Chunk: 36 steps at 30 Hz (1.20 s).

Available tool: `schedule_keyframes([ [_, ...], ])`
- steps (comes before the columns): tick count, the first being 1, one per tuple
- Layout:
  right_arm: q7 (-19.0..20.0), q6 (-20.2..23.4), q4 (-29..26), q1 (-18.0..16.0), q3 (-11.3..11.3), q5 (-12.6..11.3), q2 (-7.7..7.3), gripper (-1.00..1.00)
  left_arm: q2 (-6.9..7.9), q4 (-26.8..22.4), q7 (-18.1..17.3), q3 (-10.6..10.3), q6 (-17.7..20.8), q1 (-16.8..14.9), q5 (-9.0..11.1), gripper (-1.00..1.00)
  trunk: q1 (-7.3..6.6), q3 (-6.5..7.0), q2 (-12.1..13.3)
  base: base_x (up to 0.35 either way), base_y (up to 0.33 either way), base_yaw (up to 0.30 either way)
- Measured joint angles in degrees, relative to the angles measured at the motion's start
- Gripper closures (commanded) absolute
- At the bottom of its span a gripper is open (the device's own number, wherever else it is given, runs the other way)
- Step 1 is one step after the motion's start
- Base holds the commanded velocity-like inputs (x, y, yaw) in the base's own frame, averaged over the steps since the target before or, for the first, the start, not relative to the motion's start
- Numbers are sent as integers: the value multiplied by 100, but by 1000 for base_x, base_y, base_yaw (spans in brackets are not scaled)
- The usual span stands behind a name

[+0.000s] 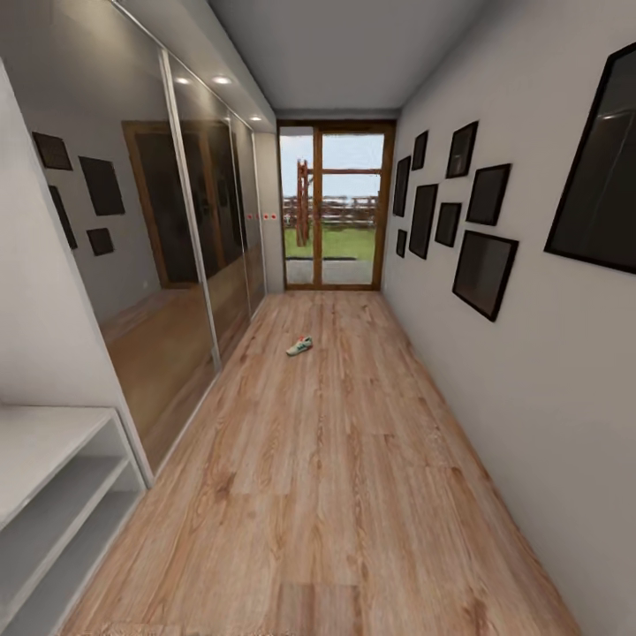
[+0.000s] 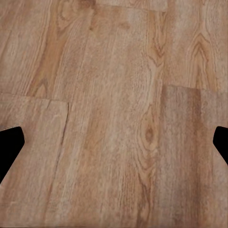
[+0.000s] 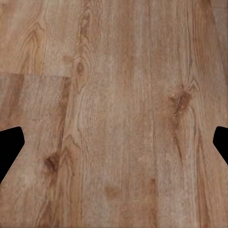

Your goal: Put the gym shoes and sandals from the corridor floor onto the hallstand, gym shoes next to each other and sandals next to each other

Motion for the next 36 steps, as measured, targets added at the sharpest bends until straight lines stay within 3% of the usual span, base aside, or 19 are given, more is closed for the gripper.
schedule_keyframes([
  [8,0,-3,-1,-3,0,-1,0,-100,6,0,1,29,-5,0,12,-100,0,-22,0,0,-44,274],
  [22,0,-2,-2,-3,0,-1,0,-100,5,1,1,27,-17,0,-14,-100,0,-61,0,-5,-255,274],
  [36,0,-3,0,-3,0,3,0,-100,8,9,1,32,-18,0,6,-100,2,-97,0,-206,-147,274],
])
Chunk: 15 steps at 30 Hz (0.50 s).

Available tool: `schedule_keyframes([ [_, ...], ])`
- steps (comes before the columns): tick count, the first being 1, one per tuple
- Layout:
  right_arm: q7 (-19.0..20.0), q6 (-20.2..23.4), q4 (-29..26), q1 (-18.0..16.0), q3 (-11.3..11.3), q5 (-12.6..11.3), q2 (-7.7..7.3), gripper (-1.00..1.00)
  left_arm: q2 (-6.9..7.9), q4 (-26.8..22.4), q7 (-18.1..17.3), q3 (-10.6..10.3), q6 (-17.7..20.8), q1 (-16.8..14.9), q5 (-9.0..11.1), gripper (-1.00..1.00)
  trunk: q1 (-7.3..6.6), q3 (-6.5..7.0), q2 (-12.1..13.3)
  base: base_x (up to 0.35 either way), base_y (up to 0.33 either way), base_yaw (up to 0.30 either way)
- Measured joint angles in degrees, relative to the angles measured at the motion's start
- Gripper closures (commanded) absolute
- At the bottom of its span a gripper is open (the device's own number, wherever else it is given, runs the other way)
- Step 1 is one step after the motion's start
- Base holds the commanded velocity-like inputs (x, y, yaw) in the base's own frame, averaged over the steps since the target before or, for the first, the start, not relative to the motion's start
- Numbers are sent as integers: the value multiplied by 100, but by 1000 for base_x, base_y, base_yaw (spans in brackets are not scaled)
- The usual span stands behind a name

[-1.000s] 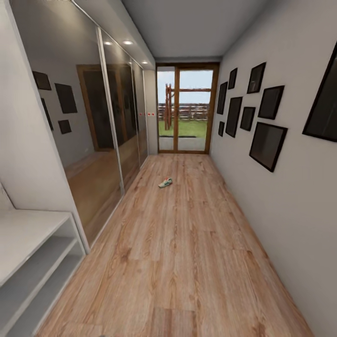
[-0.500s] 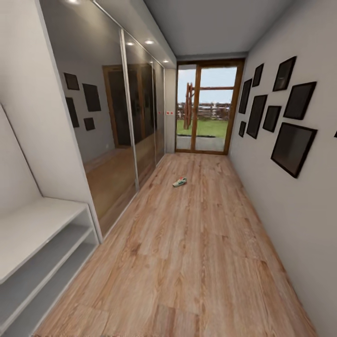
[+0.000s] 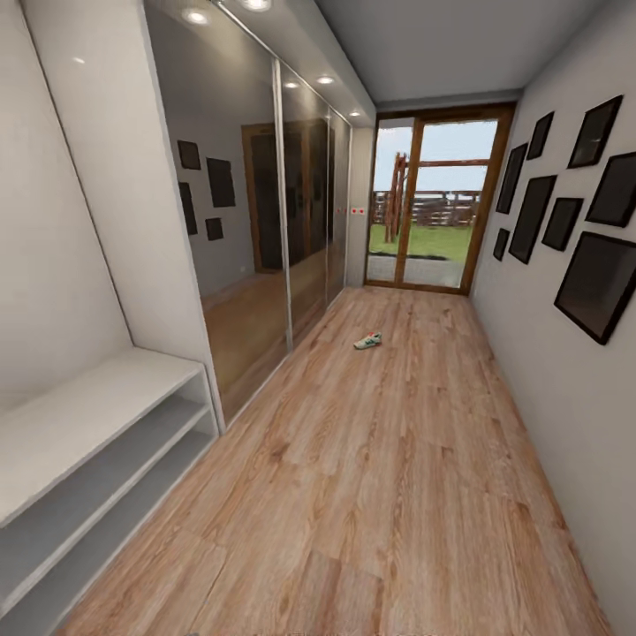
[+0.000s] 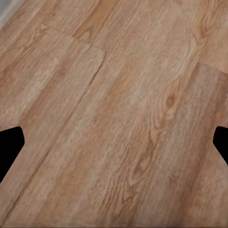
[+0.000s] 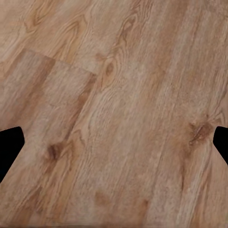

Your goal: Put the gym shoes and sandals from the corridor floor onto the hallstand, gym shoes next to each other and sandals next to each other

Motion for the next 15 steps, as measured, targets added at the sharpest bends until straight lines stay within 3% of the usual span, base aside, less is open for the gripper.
schedule_keyframes([
  [15,0,0,0,0,0,-2,0,-100,-1,-7,8,8,1,0,7,-100,-2,-35,0,-21,-5,274],
])
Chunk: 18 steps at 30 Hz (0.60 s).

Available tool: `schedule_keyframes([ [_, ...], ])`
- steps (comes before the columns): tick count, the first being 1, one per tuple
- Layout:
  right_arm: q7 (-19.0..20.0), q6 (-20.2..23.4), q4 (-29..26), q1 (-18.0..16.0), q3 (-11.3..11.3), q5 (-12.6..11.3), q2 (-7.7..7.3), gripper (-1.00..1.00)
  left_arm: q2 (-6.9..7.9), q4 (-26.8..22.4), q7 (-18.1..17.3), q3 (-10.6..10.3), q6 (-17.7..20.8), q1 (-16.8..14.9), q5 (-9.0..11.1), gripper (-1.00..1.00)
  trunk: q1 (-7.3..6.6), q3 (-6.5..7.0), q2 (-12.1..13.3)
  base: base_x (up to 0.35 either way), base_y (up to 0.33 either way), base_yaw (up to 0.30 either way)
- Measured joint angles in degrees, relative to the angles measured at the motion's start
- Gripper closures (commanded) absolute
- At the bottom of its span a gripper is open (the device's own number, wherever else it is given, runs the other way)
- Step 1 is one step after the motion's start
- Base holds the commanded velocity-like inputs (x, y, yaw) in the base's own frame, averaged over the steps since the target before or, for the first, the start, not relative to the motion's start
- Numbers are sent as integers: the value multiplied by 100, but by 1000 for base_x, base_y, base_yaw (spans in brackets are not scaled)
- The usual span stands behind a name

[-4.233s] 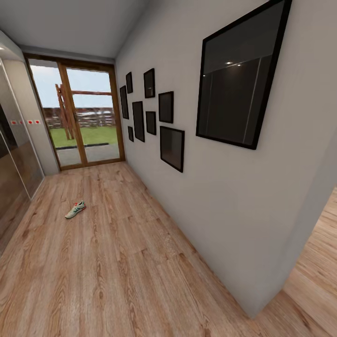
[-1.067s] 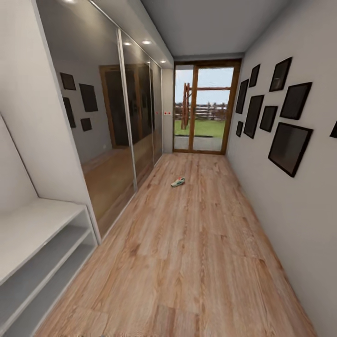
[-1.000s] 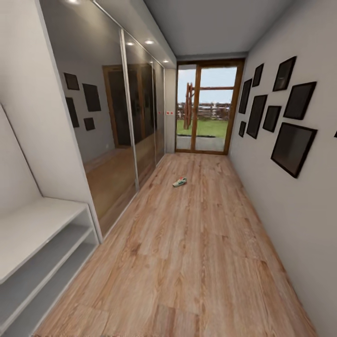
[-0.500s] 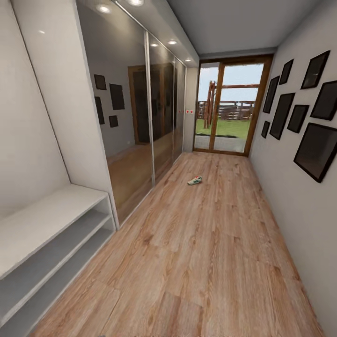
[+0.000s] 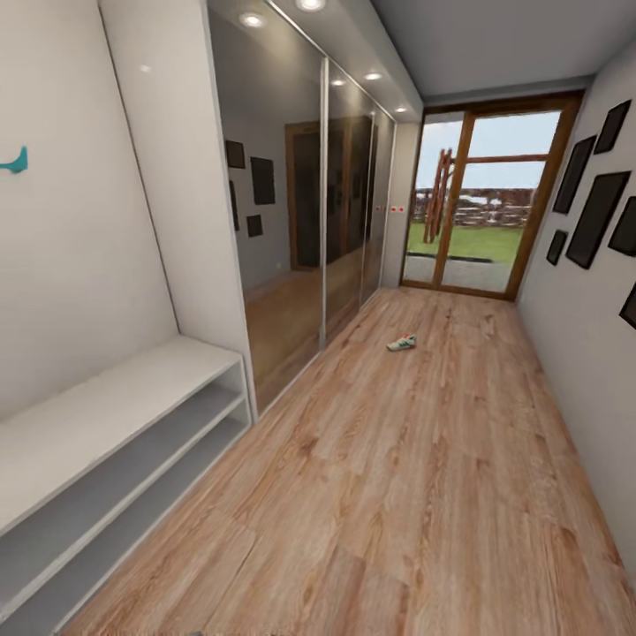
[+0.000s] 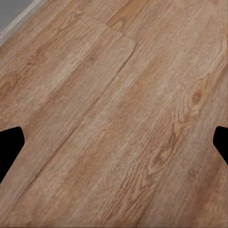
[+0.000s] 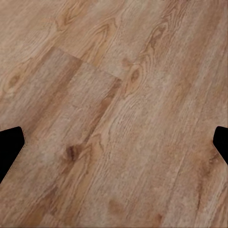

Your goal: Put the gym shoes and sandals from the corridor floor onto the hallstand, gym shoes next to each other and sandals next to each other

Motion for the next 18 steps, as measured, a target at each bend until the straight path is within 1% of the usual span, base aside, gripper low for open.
schedule_keyframes([
  [18,0,0,0,0,0,2,0,-100,0,0,-3,-7,-7,0,-5,-100,0,-41,0,0,0,274],
])
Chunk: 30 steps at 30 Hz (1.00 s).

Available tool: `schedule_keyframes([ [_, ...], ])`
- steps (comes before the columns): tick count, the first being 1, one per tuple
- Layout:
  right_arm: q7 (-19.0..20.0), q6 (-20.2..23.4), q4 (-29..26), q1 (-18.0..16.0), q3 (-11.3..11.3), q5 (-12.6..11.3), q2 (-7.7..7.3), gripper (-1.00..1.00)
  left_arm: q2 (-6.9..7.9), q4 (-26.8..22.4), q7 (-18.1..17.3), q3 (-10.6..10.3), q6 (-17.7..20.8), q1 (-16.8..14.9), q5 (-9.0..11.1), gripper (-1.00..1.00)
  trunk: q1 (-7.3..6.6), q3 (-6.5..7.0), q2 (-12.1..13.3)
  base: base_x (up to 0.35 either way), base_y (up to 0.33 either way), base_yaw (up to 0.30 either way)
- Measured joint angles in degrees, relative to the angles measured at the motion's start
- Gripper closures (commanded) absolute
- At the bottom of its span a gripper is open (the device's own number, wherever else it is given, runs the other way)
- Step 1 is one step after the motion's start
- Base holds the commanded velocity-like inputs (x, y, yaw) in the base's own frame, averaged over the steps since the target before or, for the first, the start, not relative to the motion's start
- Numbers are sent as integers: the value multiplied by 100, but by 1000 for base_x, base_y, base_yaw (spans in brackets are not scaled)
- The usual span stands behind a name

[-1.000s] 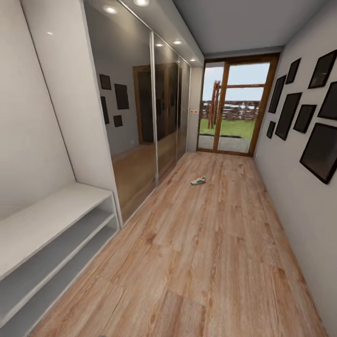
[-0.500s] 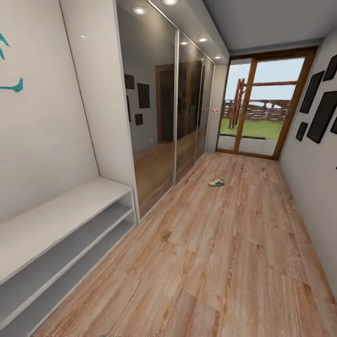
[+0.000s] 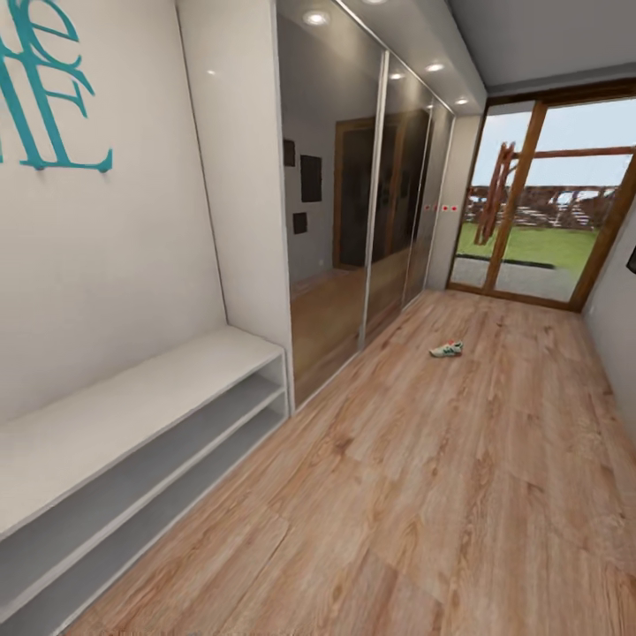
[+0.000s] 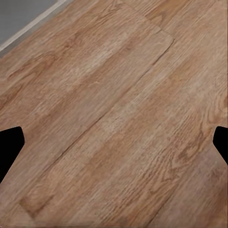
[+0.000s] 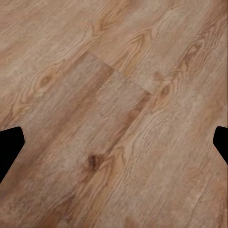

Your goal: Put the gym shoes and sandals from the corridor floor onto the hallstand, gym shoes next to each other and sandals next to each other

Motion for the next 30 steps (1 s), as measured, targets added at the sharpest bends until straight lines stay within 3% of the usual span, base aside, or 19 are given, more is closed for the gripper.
schedule_keyframes([
  [30,0,3,0,-1,30,4,9,-100,12,7,82,24,7,0,16,-100,614,-568,-1122,0,0,274],
])
